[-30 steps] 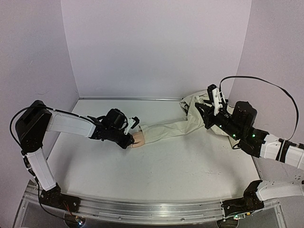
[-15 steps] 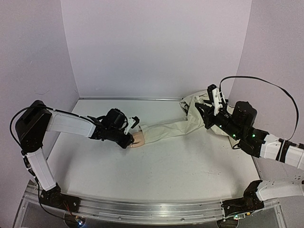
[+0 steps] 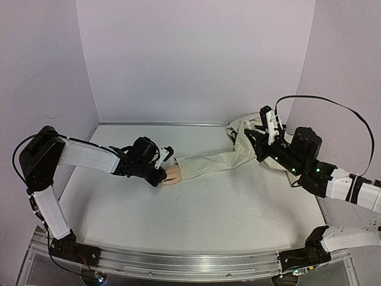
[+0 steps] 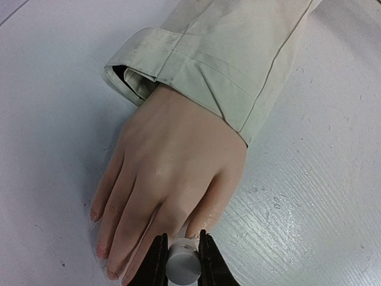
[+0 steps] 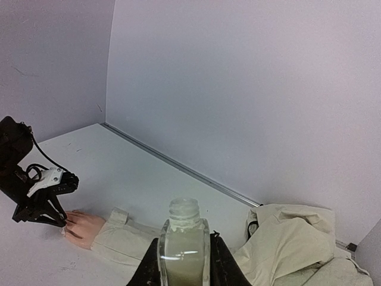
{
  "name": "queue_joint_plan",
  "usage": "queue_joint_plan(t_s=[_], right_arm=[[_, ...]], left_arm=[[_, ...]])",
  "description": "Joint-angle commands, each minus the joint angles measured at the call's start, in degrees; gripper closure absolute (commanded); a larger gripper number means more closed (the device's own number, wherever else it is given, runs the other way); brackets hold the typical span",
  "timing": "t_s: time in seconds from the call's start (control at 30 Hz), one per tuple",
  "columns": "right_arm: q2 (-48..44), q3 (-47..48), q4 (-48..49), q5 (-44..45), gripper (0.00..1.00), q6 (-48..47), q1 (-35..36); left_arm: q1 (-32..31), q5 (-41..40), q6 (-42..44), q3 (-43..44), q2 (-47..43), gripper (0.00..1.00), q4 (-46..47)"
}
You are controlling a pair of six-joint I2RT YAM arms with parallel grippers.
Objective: Paint the nails
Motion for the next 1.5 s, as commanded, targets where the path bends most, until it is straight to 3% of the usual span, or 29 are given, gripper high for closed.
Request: queue_joint_plan(t_s=[0.0,0.63,0.93,1.47], right_arm=[[-0.3,0.4,5.6,-0.5,1.00,0.9,-0.3],[0.0,0.4,5.6,-0.8,1.00,1.0,-0.4],[-0.5,0.2,5.6,-0.9,1.00,1.0,-0.5],[-0.4,0.2,5.8,-1.0,1.00,1.0,-0.4]], left_arm=[[-0.3,-1.2,0.5,-0.9,-2.2,1.00,2.5],[-0.3,-0.1,1.6,-4.1,-7.9,1.00,3.5],[-0.5,8.7,6.6,-2.3,-4.7,1.00,6.5],[-0.5,6.7,11.3,-1.7,-2.3,1.00,7.3]])
